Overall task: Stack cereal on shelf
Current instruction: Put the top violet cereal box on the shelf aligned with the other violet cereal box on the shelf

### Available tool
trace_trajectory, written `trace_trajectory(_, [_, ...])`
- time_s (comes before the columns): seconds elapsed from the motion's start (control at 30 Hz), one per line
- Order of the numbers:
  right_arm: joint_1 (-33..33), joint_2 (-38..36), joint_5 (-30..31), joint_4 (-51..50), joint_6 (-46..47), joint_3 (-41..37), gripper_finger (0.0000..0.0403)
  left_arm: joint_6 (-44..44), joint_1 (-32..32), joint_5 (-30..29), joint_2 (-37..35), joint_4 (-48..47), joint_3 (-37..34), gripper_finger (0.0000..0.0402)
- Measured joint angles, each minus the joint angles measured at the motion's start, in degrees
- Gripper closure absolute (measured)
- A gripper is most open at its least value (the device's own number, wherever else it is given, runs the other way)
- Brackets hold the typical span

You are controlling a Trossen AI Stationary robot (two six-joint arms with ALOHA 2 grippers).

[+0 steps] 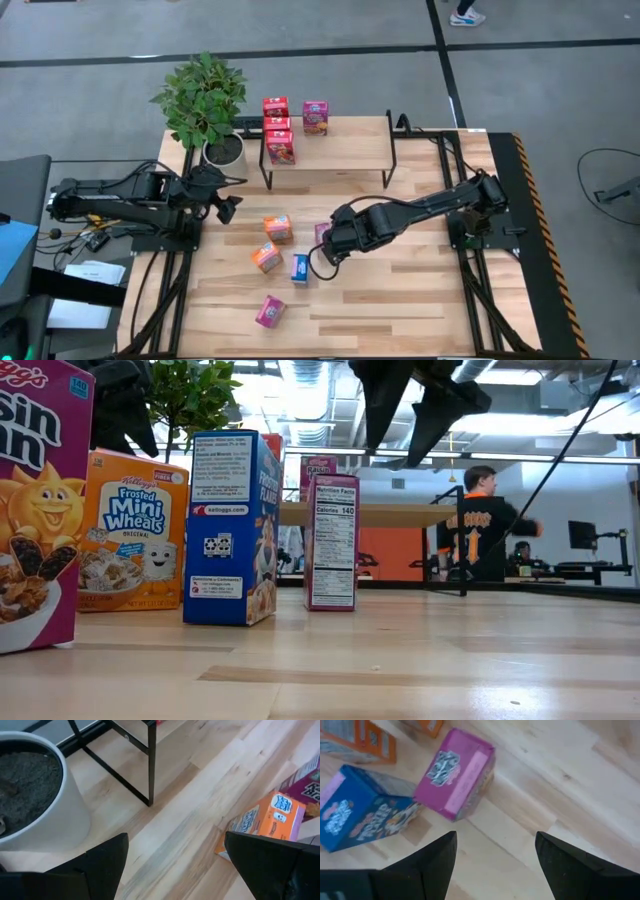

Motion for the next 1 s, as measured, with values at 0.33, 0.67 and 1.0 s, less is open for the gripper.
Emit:
trace_trajectory(0.33, [-0.07,0.00,1.46,-0.03,-0.01,0.00,0.0109,-3.12,0.02,0.30,-0.02,-0.49,0.00,0.0081])
trace_trajectory(0.67, [-0.76,0.00,3.32,-0.13,-2.15,5.99,0.0109,-5.15,0.00,1.51,0.00,-1.47,0.00,0.0081])
trace_trajectory(1.0, [-0.78,3.92,6.32,0.72,-1.12,6.54,0.0103,-7.07,-2.16,3.29,-0.07,-0.42,0.00,0.0081])
